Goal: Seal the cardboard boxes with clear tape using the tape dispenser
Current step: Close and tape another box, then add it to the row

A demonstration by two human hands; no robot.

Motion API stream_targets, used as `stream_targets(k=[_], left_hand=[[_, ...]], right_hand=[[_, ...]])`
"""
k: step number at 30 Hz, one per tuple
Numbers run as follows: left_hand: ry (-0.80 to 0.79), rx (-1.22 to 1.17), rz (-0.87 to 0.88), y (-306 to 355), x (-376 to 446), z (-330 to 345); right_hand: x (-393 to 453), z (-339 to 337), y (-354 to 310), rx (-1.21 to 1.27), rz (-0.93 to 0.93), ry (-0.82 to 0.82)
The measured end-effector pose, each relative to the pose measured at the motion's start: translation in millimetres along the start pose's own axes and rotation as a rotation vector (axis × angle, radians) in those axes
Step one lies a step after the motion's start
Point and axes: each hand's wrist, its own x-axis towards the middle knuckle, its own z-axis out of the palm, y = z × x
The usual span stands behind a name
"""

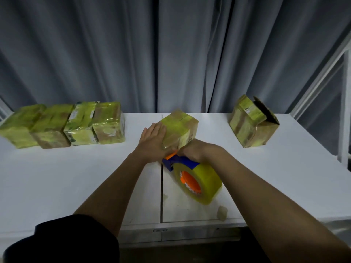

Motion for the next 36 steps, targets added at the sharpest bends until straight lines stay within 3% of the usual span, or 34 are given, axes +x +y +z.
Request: stream_targets(k=[4, 9, 14, 19, 28, 36], left_hand=[[0.009, 0.007, -0.003, -2, 0, 3], [0.012, -0.009, -0.008, -1, -1, 1], [0.002, -0.030, -0.054, 0, -5, -4], [-0.002, 0.011, -0.089, 8, -5, -7], [0.046, 0.056, -0.143, 15, -8, -10], [0.174, 0.183, -0.174, 13, -12, -10]], right_hand=[[-1, -10, -20, -0.150, -0.035, -0.067], [1, -9, -25, -0.240, -0.025, -0.024], [7, 13, -11, -0.316, 0.008, 0.163], [-4, 34, 6, -0.419, -0.074, 0.331], [1, 21, -4, -0.266, 0.030, 0.323], [1, 27, 22, -0.284, -0.081, 0.370]])
